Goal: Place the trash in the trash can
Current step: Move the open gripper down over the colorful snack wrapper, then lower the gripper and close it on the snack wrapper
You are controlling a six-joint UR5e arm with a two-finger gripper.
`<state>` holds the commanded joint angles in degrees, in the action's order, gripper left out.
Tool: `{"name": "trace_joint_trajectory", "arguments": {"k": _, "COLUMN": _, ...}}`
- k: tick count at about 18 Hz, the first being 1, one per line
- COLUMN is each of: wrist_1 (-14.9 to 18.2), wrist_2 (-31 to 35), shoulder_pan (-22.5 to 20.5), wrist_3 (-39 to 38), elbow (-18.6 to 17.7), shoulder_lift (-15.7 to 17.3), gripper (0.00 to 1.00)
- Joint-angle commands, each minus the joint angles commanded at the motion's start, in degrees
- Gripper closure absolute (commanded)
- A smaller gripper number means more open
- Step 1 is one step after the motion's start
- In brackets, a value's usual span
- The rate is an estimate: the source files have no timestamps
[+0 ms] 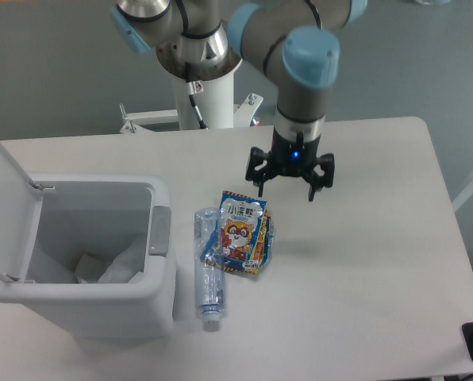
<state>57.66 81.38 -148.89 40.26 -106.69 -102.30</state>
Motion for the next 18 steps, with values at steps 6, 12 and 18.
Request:
{"name": "trace_joint_trajectory", "arguments": {"k": 6, "wrist_1": -0.9, "wrist_2": 1.1, "shoulder_pan": 1.3, "wrist_3": -0.7, "elbow": -2.5, "shoulder_lift": -1.9, "gripper": 0.00}}
{"name": "trace_joint_trajectory", "arguments": {"k": 12, "wrist_1": -3.7, "wrist_2": 4.7, "shoulder_pan": 1.9, "wrist_3": -0.5, "elbow": -4.2, "shoulder_lift": -4.2, "gripper": 0.00}}
{"name": "trace_joint_trajectory", "arguments": {"k": 18, "wrist_1": -8.8, "wrist_2": 6.8, "shoulder_pan": 3.8, "wrist_3": -0.8, "elbow": -6.8, "shoulder_lift": -6.2, "gripper": 0.00}}
